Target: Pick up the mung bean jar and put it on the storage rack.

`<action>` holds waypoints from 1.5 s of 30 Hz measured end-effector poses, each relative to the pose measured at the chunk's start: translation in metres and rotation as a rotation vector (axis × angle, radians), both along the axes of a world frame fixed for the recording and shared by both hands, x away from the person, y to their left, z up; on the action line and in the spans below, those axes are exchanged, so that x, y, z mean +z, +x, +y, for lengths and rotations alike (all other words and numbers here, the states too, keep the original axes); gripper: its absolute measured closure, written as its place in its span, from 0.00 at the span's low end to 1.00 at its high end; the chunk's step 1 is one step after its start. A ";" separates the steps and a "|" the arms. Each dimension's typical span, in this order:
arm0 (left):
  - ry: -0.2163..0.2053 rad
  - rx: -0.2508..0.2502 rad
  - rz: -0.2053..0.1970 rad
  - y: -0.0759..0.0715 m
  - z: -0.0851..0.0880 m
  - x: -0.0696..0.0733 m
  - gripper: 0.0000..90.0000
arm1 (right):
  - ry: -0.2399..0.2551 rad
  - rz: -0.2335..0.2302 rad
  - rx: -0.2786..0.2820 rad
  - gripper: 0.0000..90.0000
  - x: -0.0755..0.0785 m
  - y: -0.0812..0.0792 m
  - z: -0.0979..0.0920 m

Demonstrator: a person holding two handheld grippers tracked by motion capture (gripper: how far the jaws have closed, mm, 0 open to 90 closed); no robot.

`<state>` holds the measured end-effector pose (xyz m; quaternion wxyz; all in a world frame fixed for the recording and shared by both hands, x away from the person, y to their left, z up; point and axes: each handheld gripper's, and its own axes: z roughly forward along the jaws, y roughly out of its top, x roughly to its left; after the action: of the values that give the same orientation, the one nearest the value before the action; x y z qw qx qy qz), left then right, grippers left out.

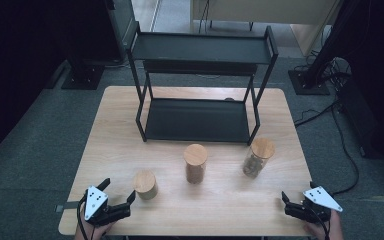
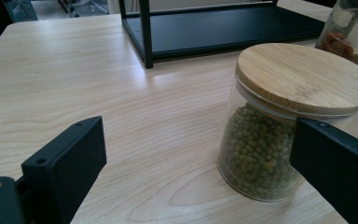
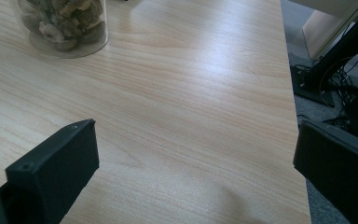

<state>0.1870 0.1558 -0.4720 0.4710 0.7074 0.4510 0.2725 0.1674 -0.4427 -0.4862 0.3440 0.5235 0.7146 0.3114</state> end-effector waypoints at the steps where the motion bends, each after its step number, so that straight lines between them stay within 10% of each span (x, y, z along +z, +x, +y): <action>1: -0.001 -0.005 0.000 0.000 -0.001 0.000 0.04 | 0.000 0.000 0.000 0.00 0.000 0.000 0.000; 17: 0.022 -0.047 0.004 -0.006 -0.030 0.001 0.04 | -0.010 0.006 -0.009 0.00 0.000 0.001 0.001; 45: 0.037 0.040 0.026 0.008 -0.067 -0.010 0.14 | -0.013 0.014 0.003 0.00 -0.001 0.001 0.002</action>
<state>0.1948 0.0892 -0.4815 0.4464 0.7103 0.4660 0.2812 0.1686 -0.4412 -0.4868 0.3417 0.5224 0.7199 0.3035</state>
